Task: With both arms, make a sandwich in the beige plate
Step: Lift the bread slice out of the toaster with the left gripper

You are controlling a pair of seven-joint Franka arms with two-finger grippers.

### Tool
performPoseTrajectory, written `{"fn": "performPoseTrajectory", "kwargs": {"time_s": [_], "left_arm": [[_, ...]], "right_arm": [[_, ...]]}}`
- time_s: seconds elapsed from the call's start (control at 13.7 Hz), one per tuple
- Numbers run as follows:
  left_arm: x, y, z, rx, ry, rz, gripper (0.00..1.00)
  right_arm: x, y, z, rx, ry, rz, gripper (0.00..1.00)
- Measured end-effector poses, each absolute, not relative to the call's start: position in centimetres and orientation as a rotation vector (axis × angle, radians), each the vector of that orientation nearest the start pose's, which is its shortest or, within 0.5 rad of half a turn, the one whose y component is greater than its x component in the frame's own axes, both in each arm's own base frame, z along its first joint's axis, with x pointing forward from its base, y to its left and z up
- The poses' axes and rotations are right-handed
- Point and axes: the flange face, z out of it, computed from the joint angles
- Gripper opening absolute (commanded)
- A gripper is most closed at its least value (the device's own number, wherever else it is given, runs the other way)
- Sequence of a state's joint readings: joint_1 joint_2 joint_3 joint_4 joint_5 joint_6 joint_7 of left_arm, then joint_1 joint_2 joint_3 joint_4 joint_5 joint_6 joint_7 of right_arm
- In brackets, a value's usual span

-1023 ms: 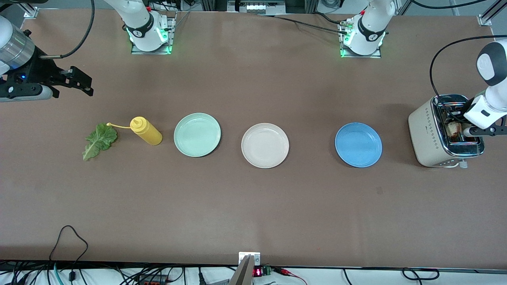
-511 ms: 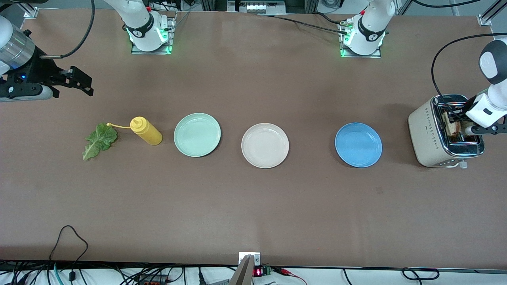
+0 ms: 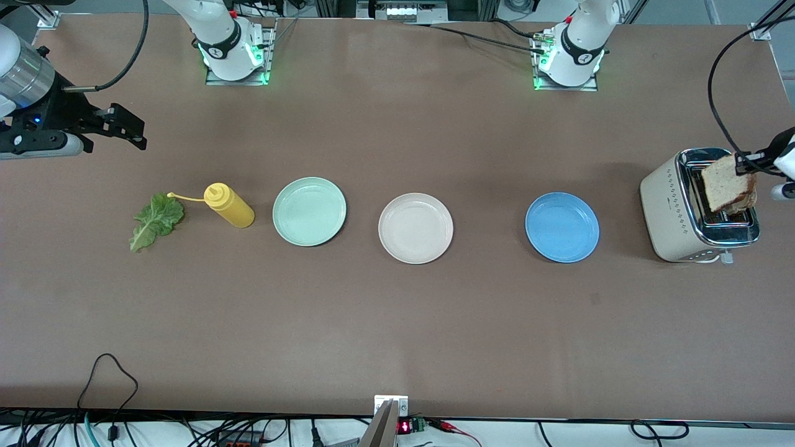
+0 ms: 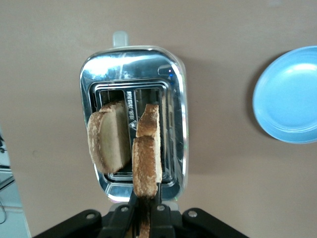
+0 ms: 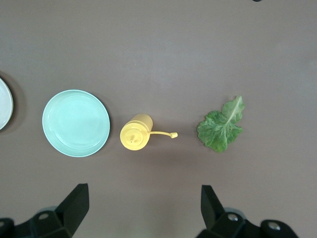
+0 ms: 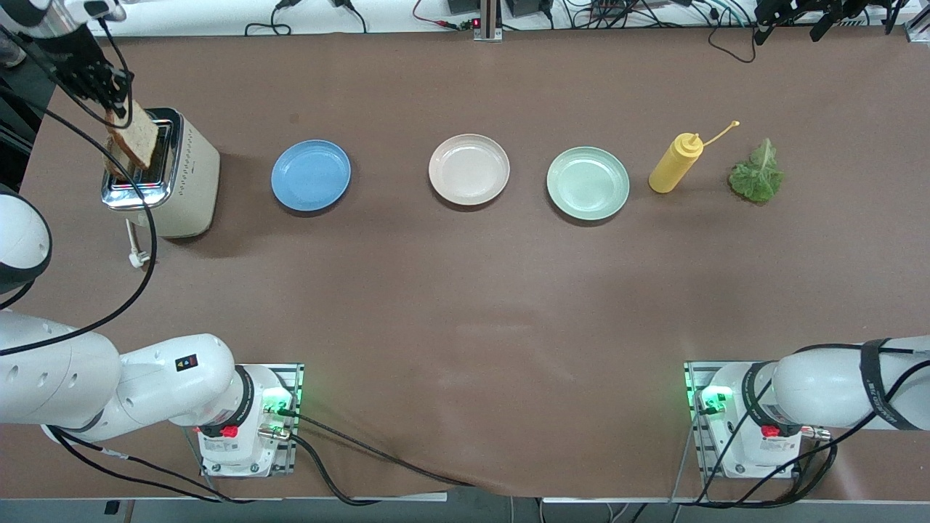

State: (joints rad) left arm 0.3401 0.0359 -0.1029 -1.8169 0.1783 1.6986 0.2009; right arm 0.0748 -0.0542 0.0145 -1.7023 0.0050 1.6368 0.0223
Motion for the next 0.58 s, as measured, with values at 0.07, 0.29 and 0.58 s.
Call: {"fn": "performPoseTrajectory", "kwargs": {"time_s": [0.07, 0.29, 0.58], "left_arm": [[54.1, 13.2, 51.9, -2.992, 0.033, 0.282, 0.01], [55.1, 6.9, 54.7, -2.979, 0.166, 0.273, 0.01], [55.5, -2.5, 51.3, -2.951, 0.406, 0.434, 0.01]], "right_arm": [[53.9, 4.9, 59.8, -3.136, -0.105, 0.019, 1.00], [53.9, 4.9, 59.8, -3.136, -0.105, 0.019, 1.00], [53.9, 4.9, 59.7, -3.137, -0.104, 0.021, 1.00]]}}
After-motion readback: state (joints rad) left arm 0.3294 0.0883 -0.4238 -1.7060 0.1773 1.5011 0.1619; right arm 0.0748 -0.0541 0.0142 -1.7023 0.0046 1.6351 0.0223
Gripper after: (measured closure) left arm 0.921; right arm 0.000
